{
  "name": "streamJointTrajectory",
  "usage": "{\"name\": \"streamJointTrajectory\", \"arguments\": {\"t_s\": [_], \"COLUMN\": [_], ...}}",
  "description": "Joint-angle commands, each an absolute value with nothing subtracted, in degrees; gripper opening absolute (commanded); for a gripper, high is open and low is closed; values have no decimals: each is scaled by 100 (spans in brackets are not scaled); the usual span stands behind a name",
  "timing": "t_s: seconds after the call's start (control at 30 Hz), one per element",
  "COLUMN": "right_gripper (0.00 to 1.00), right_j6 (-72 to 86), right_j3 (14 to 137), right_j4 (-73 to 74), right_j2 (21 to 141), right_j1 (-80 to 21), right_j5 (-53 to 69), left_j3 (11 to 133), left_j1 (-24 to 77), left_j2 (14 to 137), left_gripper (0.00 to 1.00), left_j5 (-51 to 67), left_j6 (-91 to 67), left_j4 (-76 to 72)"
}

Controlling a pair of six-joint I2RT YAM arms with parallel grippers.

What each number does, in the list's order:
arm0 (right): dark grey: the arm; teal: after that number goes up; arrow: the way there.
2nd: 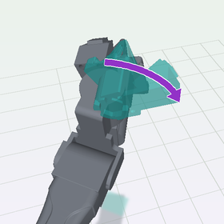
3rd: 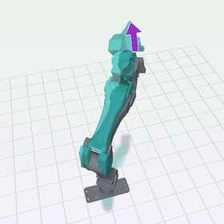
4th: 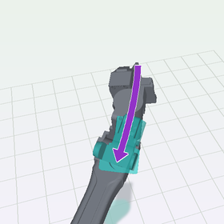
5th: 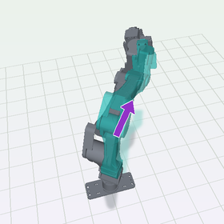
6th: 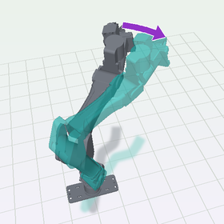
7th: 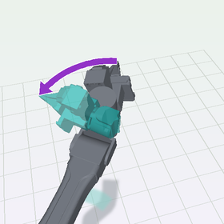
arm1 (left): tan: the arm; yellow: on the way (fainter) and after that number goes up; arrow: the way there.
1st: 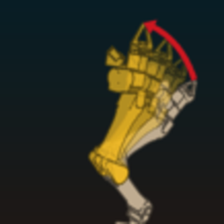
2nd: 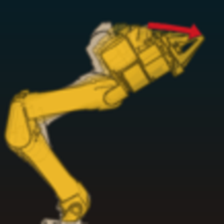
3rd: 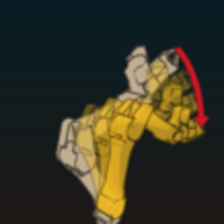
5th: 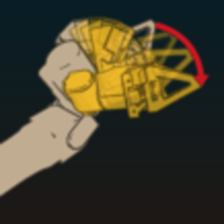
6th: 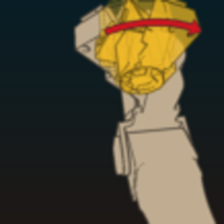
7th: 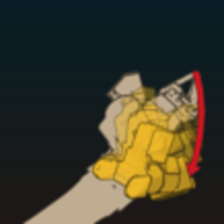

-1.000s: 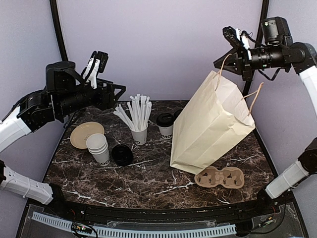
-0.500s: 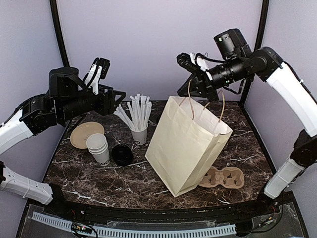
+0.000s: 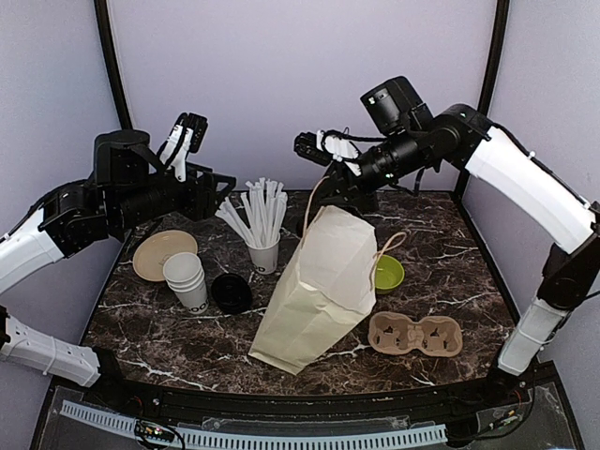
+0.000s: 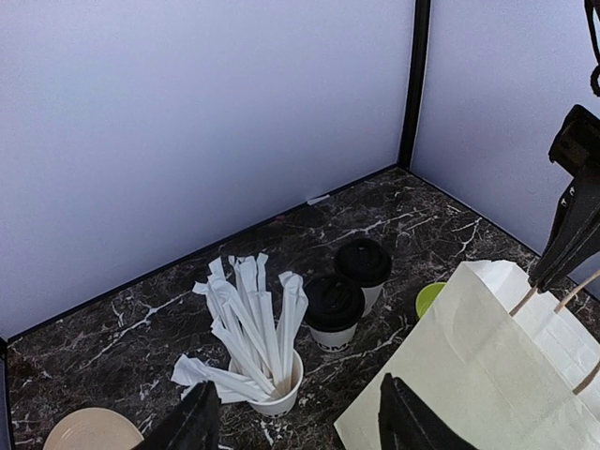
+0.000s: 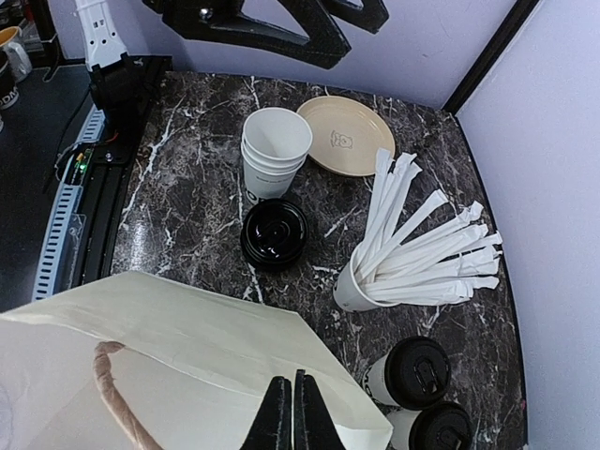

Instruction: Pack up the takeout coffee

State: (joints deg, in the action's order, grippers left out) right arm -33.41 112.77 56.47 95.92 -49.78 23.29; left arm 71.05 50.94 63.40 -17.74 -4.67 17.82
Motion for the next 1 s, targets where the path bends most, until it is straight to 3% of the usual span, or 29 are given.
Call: {"name": "streamJointTrajectory", "arguments": {"t_s": [0.0,0.07,0.2,0.37,0.47,0.7,0.97], "right_gripper": [0,17,33,64,75,78,76], "right_j6": [-3031,-2996,-3034,-3087,-3105,-3105,-3342], "right_j3": [11365,11452,11805,11997,12071,11605,8742], "right_j4": [5340,5444,5872,5916,5816,5703,5325], "right_j2": [9711,9821,10076,9952,9790,9283,7935], "right_j1": [-5045,-5053,-5054,-4995,-4839,-4191,-3405], "right_j5": [1950,1890,1785,1650,1781,1887,1725], "left_j3": [6996,6988,7044,7470,7752,8435,8649], "left_j1": [5053,5049,5048,5045,5050,5048,5047], "left_j2": [6163,6161,6205,6518,6756,7363,6723], "left_gripper": [61,61,65,69,73,77,75], "left_j5": [-1875,-1892,-1845,-1679,-1375,-1296,-1869], "left_j6": [-455,-492,-606,-819,-956,-1422,-1773], "left_j4": [1845,1870,1994,2566,2867,3683,4037]}}
